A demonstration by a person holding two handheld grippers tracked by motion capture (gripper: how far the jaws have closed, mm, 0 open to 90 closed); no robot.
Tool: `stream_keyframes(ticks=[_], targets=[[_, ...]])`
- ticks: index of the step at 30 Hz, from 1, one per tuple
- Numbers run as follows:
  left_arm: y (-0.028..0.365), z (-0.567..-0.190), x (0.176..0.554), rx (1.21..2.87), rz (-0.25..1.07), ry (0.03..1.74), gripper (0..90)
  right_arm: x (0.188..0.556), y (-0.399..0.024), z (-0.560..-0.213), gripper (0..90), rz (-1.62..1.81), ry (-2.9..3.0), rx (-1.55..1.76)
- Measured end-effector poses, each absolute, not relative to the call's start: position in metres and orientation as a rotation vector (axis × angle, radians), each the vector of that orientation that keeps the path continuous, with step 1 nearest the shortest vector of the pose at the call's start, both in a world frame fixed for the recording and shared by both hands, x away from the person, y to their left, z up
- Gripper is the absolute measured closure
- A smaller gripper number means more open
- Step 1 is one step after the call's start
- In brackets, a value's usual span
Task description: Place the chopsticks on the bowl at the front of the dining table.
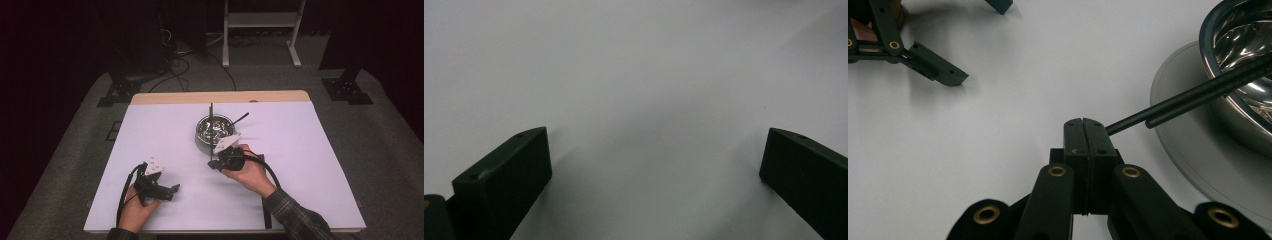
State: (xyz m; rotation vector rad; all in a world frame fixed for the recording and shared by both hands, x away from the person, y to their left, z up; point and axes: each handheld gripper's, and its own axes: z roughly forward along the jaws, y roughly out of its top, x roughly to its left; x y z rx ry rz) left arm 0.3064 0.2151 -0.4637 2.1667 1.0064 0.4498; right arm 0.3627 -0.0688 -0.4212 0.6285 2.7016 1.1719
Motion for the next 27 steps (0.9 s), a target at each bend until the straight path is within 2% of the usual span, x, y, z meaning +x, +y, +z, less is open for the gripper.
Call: stream_keyframes(ticks=[18, 27], targets=[[0.215, -0.464, 0.307, 2.171, 0.453, 1.003, 0.0, 0.378, -0.069, -0.424, 89.5, 1.15, 2.699, 0.657], [0.215, -0.464, 0.306, 2.17, 0.452, 1.005, 0.0, 0.373, -0.07, -0.423, 89.5, 1.148, 2.707, 0.636]])
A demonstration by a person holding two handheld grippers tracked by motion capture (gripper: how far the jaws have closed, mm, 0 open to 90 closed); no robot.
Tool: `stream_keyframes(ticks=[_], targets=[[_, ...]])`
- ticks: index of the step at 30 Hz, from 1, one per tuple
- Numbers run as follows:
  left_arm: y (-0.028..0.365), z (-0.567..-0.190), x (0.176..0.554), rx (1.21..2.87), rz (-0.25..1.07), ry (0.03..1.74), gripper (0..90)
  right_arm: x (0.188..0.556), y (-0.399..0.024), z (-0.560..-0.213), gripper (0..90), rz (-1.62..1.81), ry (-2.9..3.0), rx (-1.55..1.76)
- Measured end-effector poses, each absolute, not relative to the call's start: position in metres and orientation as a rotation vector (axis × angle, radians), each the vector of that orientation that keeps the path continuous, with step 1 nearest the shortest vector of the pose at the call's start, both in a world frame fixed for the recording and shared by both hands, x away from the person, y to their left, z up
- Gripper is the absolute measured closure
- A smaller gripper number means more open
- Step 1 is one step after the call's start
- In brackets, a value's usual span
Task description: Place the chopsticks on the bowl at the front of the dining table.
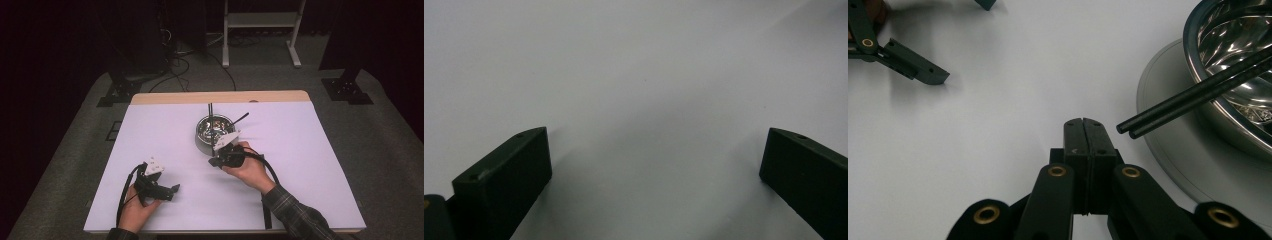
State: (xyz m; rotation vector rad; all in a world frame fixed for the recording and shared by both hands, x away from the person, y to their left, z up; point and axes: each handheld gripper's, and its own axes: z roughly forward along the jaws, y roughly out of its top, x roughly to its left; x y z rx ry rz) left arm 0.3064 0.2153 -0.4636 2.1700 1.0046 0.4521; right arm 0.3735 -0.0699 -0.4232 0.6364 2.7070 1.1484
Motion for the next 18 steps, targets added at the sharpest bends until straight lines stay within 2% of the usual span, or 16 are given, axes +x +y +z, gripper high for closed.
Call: stream_keyframes(ticks=[11, 15, 18], targets=[[0.215, -0.464, 0.306, 2.169, 0.45, 1.006, 0.0, 0.376, -0.074, -0.423, 89.3, 1.149, 2.704, 0.655], [0.215, -0.464, 0.306, 2.166, 0.449, 1.008, 0.0, 0.37, -0.079, -0.424, 86.5, 1.157, 2.705, 0.658], [0.215, -0.464, 0.307, 2.167, 0.448, 1.008, 0.0, 0.368, -0.09, -0.429, 76.3, 1.169, 2.718, 0.692]])
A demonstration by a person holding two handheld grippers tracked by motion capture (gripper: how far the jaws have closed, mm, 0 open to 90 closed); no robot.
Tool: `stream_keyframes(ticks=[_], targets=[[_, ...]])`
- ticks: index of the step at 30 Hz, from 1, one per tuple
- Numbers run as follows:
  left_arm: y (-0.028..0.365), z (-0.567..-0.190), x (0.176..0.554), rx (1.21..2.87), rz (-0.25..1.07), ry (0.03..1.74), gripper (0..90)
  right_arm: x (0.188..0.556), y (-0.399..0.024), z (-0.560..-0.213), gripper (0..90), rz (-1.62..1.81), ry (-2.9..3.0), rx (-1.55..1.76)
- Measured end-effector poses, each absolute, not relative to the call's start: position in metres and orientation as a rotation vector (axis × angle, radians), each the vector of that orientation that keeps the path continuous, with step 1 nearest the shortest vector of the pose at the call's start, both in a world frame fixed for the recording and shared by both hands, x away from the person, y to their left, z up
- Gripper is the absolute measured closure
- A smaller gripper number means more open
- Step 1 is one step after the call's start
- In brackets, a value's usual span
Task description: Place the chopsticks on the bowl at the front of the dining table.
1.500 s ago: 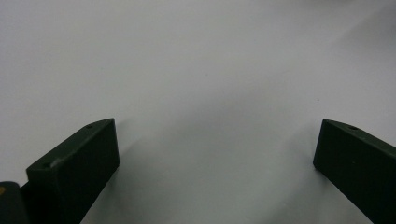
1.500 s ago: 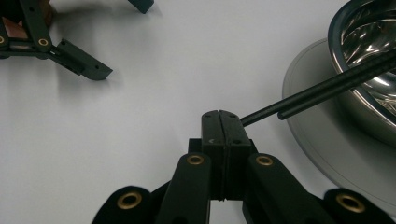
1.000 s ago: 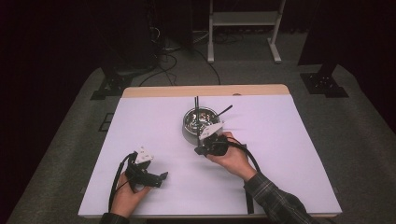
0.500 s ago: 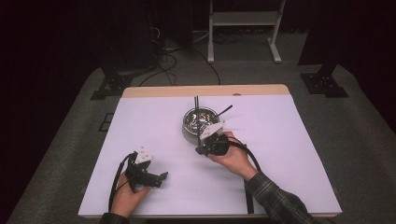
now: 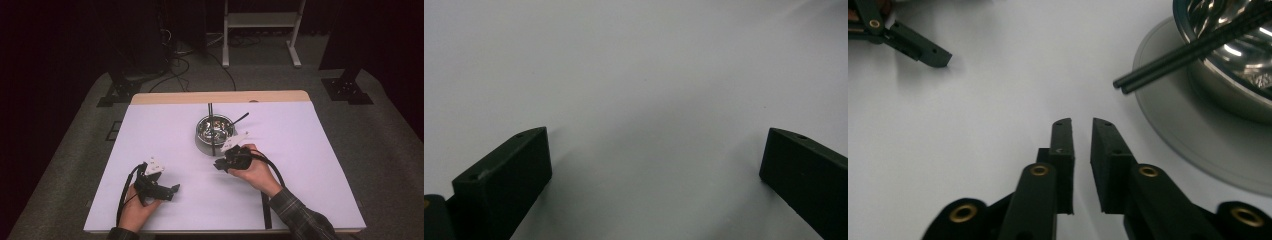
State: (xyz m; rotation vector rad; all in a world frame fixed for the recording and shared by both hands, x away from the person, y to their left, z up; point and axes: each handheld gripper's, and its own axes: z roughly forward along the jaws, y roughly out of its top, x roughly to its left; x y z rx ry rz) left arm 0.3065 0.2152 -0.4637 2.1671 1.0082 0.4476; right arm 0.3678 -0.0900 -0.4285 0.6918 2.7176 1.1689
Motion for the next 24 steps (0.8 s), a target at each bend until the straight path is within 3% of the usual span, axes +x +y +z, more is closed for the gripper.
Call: stream_keyframes(ticks=[12, 24], targets=[[0.215, -0.464, 0.307, 2.166, 0.451, 1.006, 0.0, 0.362, -0.134, -0.43, 48.7, 1.18, 2.667, 0.763], [0.215, -0.464, 0.306, 2.166, 0.45, 1.008, 0.0, 0.352, -0.177, -0.427, 42.0, 1.192, 2.576, 0.89]])
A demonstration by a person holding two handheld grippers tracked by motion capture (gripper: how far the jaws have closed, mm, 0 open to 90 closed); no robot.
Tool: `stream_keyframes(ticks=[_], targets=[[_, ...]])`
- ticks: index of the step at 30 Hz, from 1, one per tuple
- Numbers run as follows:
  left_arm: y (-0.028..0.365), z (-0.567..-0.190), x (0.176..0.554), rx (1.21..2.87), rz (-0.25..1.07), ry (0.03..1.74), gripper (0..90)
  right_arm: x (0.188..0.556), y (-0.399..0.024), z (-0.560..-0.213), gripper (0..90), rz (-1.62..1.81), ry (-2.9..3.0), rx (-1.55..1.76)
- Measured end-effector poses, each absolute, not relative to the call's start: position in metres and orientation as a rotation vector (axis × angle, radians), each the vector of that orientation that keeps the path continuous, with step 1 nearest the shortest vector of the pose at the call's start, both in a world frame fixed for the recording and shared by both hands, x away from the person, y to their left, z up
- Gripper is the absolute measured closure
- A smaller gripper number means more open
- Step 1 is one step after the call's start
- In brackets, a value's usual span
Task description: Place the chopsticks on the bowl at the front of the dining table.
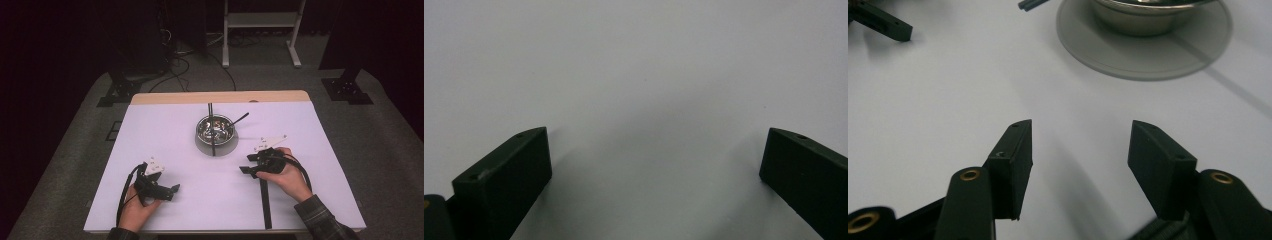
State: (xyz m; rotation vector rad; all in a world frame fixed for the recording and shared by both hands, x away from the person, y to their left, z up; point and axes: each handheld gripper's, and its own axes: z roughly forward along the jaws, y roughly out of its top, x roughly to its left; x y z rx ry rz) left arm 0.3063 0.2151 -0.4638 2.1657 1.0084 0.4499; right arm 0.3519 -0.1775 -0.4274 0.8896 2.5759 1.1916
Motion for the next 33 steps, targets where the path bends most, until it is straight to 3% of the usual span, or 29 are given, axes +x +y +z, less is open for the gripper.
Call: stream_keyframes(ticks=[33], targets=[[0.215, -0.464, 0.306, 2.166, 0.452, 1.008, 0.0, 0.297, -0.28, -0.445, 40.5, 1.158, 2.405, 1.143]])
